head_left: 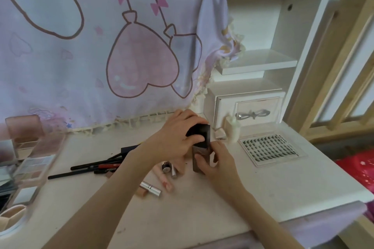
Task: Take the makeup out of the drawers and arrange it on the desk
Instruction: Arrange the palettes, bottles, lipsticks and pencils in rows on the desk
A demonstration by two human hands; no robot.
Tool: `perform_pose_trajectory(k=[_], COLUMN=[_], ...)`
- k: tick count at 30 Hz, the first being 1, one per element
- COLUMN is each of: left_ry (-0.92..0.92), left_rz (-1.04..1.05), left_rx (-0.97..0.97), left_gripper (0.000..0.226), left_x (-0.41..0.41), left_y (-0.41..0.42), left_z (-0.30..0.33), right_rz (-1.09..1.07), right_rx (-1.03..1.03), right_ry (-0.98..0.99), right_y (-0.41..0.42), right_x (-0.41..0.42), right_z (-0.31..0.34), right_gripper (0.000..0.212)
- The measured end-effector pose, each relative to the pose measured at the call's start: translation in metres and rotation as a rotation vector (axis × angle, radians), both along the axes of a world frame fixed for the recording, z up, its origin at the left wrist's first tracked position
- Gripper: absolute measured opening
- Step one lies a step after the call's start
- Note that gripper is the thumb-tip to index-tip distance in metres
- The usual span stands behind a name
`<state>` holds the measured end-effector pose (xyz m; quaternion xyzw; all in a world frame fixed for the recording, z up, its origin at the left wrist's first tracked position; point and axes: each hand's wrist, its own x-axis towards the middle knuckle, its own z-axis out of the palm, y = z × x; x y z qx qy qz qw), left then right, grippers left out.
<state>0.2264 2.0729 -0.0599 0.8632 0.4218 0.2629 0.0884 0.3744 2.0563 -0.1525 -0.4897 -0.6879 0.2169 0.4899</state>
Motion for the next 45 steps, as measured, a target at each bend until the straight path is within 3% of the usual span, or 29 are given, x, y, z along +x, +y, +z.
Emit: perform_pose_trajectory(k=[3, 5, 9, 17, 20, 23, 26, 30, 34, 39, 41, 45], left_ry=[-0.148, -0.189, -0.132, -0.448, -0.501, -0.715, -0.599, -0.506, -0.365, -0.178, -0.174, -0.238], left_rz=[-0.055, -0.045, 0.069, 0.288, 0.311, 0.449, 0.426, 0.356, 0.287, 0.321, 0.392, 0.515], left_rx=[-0.102, -0.109, 0.046, 0.109, 0.109, 0.18, 0.254, -0.071, -0.18, -0.352, -0.348, -0.266], left_gripper=[0.022, 0.026, 0.038, 0.02, 0.026, 0.034, 0.032, 0.036, 0.019, 0.031, 0.032, 0.028], left_x=[0.005, 0.012, 0.022, 0.043, 0.049, 0.027, 0.039, 0.069, 0.063, 0.081, 0.087, 0.096], left_y=[-0.008, -0.013, -0.017, -0.015, -0.013, -0.001, 0.003, 0.005, 0.013, 0.01, 0.007, 0.001], left_z=[0.012, 0.016, 0.011, 0.004, 0.011, 0.038, 0.054, 0.032, 0.012, -0.027, -0.045, -0.071], right_rz=[0.239, 0.436, 0.604, 0.465, 0.447, 0.397, 0.259, 0.071, -0.078, -0.081, -0.096, -0.14], right_rx=[-0.177, -0.289, -0.391, -0.284, -0.289, -0.346, -0.324, -0.34, -0.388, -0.324, -0.279, -0.213], right_ry=[0.228, 0.325, 0.259, 0.133, 0.116, 0.136, 0.278, 0.404, 0.42, 0.304, 0.229, 0.162], right_y=[-0.012, -0.018, -0.029, -0.029, -0.028, -0.035, -0.031, -0.012, 0.004, 0.016, 0.021, 0.03], right_x=[0.011, 0.017, 0.024, 0.03, 0.046, 0.07, 0.081, 0.089, 0.104, 0.104, 0.101, 0.096], right_z=[0.02, 0.035, 0.054, 0.066, 0.067, 0.054, 0.047, 0.046, 0.04, 0.047, 0.049, 0.046], right_gripper=[0.032, 0.032, 0.013, 0.021, 0.024, 0.017, 0.023, 0.016, 0.002, 0.019, 0.01, 0.011])
